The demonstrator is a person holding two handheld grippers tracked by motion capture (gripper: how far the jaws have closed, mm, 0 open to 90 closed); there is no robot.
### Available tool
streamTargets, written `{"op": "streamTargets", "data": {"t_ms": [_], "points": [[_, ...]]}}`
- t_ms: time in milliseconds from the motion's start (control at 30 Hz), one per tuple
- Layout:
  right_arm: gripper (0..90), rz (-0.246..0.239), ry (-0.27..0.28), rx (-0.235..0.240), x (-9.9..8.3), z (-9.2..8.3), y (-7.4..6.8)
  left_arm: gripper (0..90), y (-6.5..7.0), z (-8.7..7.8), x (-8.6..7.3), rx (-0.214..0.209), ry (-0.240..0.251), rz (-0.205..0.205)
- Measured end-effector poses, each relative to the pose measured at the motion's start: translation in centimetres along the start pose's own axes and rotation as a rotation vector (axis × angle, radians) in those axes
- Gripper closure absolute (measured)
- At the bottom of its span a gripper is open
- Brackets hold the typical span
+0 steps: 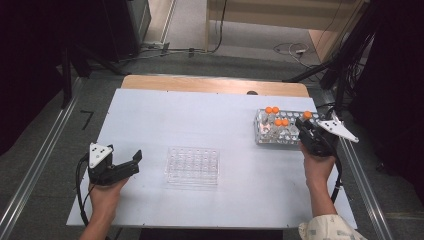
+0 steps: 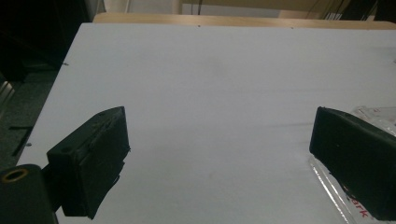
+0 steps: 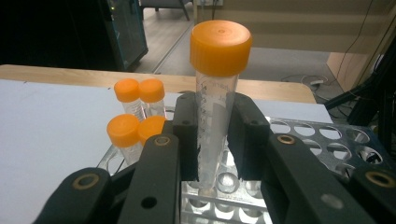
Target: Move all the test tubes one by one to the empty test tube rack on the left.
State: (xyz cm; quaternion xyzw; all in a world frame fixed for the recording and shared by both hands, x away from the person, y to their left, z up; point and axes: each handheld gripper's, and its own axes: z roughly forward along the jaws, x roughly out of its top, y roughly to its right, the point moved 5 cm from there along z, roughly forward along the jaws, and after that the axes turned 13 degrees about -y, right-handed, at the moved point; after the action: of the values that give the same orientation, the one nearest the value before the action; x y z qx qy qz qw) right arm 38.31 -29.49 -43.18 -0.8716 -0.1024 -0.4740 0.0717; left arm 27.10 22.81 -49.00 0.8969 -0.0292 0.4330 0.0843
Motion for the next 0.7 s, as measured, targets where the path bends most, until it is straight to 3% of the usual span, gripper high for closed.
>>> {"op": "streamTargets", "data": {"t_ms": [200,300,333,367,667,700], "points": [[71.7,-0.028,-0.025,0.015,-0.7,-0.9,-0.6,6.2,1.1,-0.5,0.1,-0.034,0.008,0.012],[71.8,-0.035,-0.027,0.029,-1.0,-1.4,-1.1,6.3,2.4,-0.8,0.6,-0.089,0.009,0.033],[71.8,-0.044,-0.032,0.032,-1.0,-1.6,-1.3,6.8,2.4,-0.8,0.6,-0.089,0.009,0.033],[71.8,-0.059,-0.039,0.029,-1.1,-1.7,-1.5,6.9,3.4,-0.8,0.8,-0.122,-0.001,0.061],[71.8,-0.121,-0.053,0.089,-1.9,-2.5,-4.7,7.3,6.5,-1.0,1.6,-0.185,0.011,0.124],[71.8,-0.134,-0.059,0.115,-2.3,-2.5,-5.6,8.3,6.7,-1.0,1.7,-0.19,0.016,0.129]]}}
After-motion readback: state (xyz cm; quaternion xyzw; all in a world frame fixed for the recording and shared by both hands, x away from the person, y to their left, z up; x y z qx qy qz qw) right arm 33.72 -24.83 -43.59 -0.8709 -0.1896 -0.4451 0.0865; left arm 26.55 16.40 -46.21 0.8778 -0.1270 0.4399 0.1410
